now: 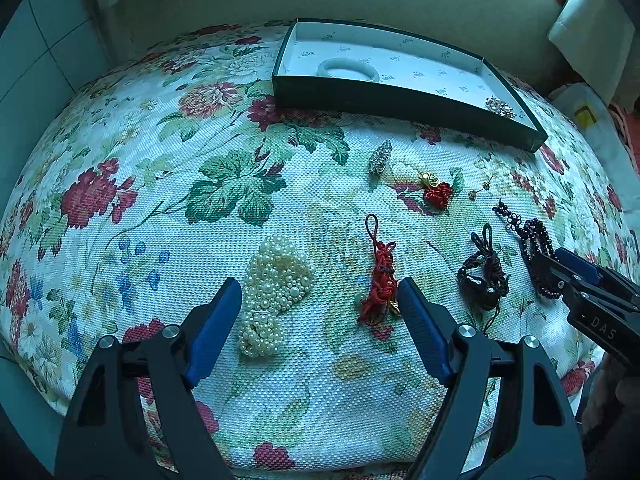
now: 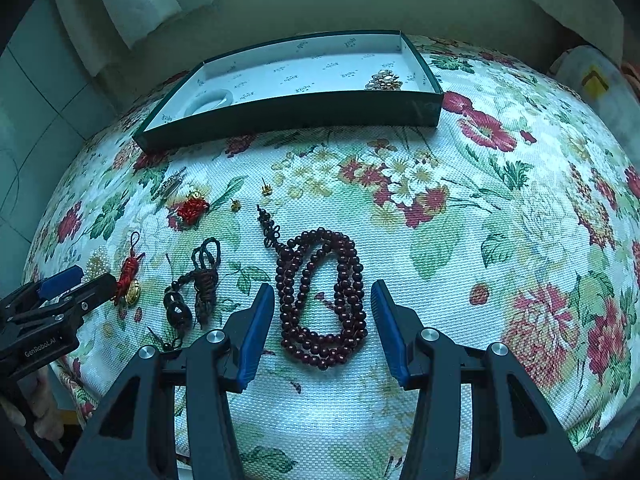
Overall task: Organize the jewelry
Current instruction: 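Move the right tool to the dark red bead strand and grasp it, then grasp the white pearl cluster with the left tool while the right tool holds the beads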
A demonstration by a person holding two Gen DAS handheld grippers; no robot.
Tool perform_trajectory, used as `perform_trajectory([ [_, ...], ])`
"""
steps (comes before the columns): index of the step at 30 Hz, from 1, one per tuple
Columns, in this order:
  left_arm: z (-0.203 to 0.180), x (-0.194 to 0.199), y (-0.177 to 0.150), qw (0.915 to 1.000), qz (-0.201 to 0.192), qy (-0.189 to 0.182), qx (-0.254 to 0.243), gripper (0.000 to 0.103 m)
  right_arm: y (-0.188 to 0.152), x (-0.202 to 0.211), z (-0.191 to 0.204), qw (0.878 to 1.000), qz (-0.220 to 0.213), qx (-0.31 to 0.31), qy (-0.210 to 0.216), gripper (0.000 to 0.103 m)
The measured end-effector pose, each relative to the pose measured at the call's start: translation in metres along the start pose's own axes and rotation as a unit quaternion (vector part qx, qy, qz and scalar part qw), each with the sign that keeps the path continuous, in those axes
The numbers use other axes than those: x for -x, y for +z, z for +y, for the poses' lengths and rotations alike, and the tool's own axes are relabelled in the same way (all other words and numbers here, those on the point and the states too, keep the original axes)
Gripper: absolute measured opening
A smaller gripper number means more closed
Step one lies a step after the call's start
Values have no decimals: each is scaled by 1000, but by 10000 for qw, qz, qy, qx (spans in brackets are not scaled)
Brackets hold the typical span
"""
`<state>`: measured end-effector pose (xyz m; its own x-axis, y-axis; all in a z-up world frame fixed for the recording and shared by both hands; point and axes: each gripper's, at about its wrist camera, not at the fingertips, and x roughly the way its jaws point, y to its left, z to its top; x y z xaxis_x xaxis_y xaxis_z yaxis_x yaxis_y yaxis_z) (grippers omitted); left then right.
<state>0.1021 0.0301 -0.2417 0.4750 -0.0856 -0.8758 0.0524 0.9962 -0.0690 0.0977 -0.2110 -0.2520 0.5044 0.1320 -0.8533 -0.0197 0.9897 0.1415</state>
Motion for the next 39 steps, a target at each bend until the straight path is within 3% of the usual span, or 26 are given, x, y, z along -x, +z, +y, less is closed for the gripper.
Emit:
perform_trajectory([
  [8, -2, -1, 0, 10000, 8, -14, -15, 80, -2, -1, 11, 9984, -47, 440, -342, 46],
  [10, -2, -1, 0, 10000, 7, -13, -19, 80, -2, 0, 8, 9985, -62, 429, -348, 34],
  [16, -3, 0, -1, 10000, 0, -27, -38, 80, -3, 2, 7, 9988, -63, 429, -236, 17],
  [39, -16, 2, 3, 9998, -11, -76, -200, 78, 1, 9, -11, 9997, -191, 84, -110, 17],
])
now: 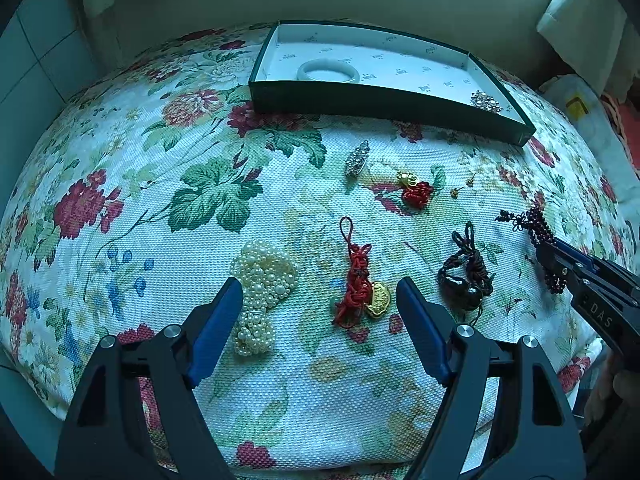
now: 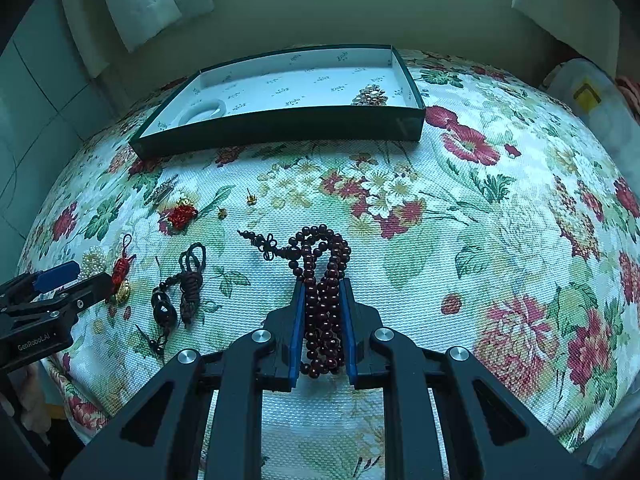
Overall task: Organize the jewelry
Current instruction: 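Grasp the white pearl cluster with the left tool while the right tool holds the beads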
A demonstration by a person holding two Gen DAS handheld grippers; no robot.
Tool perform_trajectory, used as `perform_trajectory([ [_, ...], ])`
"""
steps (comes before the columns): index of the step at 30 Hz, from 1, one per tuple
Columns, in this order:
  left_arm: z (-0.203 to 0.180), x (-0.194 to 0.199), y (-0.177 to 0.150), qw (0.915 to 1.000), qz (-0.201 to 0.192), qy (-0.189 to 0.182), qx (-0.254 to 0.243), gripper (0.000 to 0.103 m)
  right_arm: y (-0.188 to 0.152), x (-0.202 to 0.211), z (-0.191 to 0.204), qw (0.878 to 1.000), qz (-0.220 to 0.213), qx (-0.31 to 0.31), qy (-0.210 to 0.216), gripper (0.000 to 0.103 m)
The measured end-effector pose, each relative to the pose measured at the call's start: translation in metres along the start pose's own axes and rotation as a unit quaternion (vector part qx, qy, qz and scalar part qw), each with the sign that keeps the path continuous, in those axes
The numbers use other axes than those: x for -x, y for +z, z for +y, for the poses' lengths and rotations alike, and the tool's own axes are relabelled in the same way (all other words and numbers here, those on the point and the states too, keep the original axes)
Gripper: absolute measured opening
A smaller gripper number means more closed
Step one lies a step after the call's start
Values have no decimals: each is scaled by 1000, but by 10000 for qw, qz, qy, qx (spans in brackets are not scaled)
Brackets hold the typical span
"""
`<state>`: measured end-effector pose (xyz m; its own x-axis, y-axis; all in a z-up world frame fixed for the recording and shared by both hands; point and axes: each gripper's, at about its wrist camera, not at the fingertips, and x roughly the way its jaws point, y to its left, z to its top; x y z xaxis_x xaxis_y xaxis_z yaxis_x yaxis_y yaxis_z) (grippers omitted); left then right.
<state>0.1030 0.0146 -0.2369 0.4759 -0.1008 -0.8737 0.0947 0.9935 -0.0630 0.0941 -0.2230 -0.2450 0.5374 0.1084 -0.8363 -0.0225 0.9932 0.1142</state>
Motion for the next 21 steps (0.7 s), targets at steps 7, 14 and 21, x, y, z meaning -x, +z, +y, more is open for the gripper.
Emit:
perform_trajectory([
  [7, 4, -2, 1, 10000, 56, 18, 58, 78, 0, -2, -3, 10000, 34, -65, 61, 17],
  [14, 18, 4, 6, 9997, -33, 115, 194, 78, 0, -5, -4, 9998, 70, -141, 107, 17],
  [21, 31, -5, 4, 9994, 135, 179, 267, 72, 0, -6, -4, 9998, 79, -138, 107, 17],
])
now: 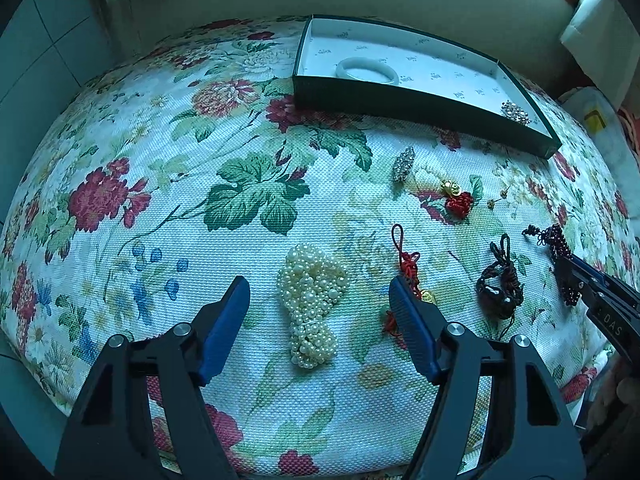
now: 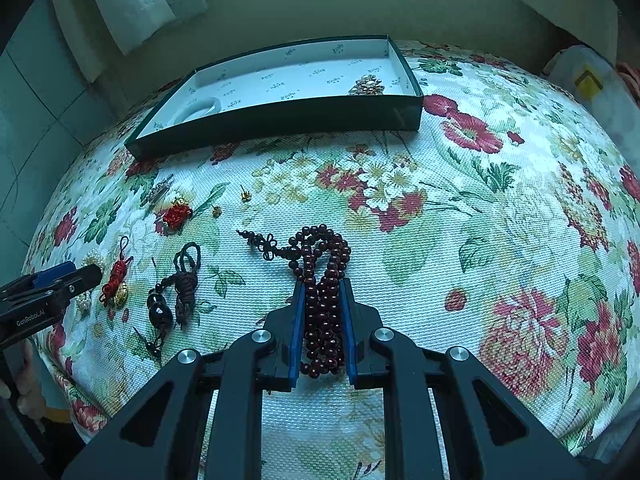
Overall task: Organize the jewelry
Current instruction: 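Grasp the white pearl cluster with the left tool while the right tool holds the beads, then carry the pearl cluster and bead strand into the green box with both tools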
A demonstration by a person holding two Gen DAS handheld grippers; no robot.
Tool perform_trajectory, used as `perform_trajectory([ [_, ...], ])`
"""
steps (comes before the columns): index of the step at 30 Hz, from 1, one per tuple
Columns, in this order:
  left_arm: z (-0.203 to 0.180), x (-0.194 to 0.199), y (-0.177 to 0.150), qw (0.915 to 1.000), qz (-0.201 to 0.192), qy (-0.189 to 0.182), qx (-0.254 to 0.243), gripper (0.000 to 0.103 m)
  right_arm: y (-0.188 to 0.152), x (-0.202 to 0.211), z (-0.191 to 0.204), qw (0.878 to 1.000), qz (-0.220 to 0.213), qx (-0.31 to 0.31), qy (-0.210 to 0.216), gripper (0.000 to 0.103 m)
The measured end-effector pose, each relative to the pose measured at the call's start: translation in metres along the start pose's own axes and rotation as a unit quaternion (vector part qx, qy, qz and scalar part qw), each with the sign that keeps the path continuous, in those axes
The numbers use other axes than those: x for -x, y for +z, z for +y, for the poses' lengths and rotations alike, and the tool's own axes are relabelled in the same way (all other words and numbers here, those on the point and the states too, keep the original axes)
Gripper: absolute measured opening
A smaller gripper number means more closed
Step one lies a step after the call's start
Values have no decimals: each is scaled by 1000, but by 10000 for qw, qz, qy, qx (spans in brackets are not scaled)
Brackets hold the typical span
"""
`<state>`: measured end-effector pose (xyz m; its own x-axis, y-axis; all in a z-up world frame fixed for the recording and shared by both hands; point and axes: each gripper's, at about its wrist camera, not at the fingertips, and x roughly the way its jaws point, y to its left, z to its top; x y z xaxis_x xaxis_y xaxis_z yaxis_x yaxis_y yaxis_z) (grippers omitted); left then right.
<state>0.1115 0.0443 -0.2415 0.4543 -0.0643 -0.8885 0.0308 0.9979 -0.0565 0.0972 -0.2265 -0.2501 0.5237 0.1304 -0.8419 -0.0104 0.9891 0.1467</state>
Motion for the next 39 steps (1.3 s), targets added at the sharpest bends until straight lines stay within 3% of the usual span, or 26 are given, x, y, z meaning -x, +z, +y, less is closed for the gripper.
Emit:
perform_trajectory([
  [3, 2, -4, -3, 10000, 49, 24, -22, 71, 0, 0, 0, 10000, -1, 7, -2, 17],
  [9, 5, -7, -4, 10000, 33, 15, -81, 59, 0, 0, 1, 10000, 0, 5, -4, 17],
  [11, 4, -5, -4, 9999, 4, -69, -132, 47, 0, 0, 1, 10000, 1, 6, -4, 17],
  [20, 0, -5, -4, 9994, -31, -56, -335, 17, 1, 0, 1, 10000, 1, 4, -7, 17],
  [39, -1, -4, -3, 9991, -58, -61, -408, 13, 1, 0, 3, 10000, -5, 45, 7, 17],
])
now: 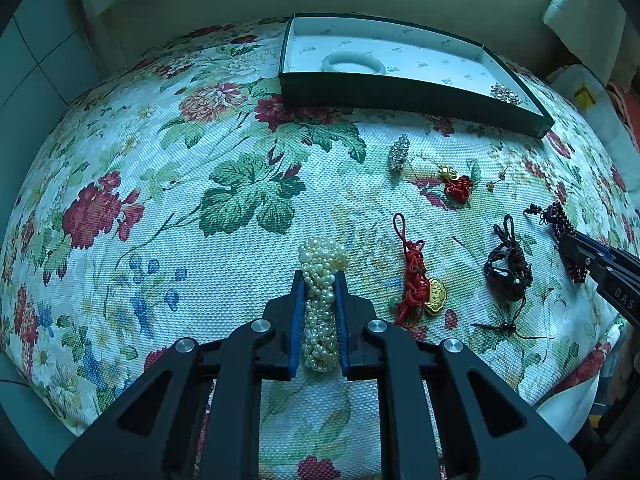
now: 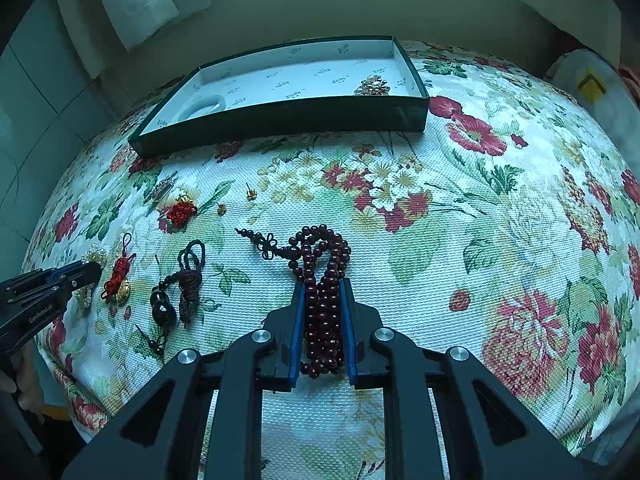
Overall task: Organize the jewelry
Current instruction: 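Carry the pearl cluster and bead strand into the green box with both tools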
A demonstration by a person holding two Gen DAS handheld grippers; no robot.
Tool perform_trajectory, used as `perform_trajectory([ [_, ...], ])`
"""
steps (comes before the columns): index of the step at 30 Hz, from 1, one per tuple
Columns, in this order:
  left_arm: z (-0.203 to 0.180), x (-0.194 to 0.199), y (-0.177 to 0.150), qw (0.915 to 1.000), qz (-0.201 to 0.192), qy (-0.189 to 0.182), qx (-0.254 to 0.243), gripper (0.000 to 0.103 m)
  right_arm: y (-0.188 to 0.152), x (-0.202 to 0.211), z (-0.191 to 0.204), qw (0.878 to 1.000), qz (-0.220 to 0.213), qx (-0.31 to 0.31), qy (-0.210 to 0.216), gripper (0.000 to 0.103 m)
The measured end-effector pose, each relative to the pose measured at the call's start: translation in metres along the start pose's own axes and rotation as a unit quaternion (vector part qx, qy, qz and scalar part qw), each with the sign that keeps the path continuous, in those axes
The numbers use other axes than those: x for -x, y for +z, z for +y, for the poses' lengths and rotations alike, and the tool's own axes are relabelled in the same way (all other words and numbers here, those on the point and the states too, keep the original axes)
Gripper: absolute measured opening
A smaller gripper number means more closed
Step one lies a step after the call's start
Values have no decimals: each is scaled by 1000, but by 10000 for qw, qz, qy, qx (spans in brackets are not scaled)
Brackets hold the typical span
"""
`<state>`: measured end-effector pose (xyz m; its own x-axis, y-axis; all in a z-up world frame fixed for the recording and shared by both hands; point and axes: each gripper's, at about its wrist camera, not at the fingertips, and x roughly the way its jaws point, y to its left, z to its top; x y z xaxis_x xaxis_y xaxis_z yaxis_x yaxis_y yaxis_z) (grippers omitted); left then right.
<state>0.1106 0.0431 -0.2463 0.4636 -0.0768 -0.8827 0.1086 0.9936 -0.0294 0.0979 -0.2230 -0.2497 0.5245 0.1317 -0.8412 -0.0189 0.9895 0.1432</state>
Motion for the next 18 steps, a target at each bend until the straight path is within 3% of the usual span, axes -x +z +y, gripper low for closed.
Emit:
perform_trajectory([
  [18, -3, 25, 25, 9989, -412, -159, -151, 13, 20, 24, 2, 9995, -294, 83, 75, 17],
])
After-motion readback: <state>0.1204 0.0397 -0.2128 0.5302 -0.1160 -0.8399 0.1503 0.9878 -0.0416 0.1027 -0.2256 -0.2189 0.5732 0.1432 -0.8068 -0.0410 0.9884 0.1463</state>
